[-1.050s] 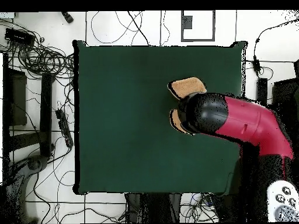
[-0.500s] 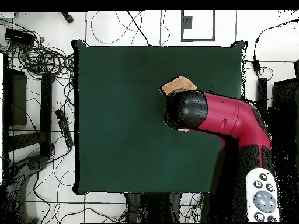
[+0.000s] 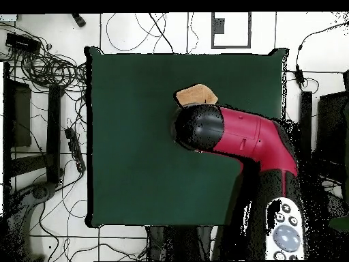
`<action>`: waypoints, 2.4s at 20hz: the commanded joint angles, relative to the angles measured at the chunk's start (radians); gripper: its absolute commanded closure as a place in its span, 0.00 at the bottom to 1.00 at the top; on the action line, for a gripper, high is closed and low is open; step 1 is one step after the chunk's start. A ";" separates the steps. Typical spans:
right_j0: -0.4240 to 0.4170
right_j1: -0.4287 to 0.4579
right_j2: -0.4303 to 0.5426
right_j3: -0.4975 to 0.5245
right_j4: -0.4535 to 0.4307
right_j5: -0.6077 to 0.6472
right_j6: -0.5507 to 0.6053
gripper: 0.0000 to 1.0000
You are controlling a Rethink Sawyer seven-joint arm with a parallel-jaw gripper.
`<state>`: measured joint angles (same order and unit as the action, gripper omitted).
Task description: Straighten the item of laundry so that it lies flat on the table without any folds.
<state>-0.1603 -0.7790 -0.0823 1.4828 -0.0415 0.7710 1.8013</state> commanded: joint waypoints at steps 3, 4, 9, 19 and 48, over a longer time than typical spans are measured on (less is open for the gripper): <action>0.063 0.059 0.012 0.119 0.102 -0.038 0.309 1.00; 0.062 0.064 0.011 0.116 0.108 -0.039 0.305 1.00; 0.053 0.083 0.022 0.110 0.142 -0.060 0.279 1.00; 0.058 0.079 0.013 0.124 0.148 -0.115 0.247 0.00; -0.204 0.203 0.097 -0.240 0.035 0.127 -0.126 0.00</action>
<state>-0.3557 -0.7201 -0.1305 1.3154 0.0435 0.7764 1.8013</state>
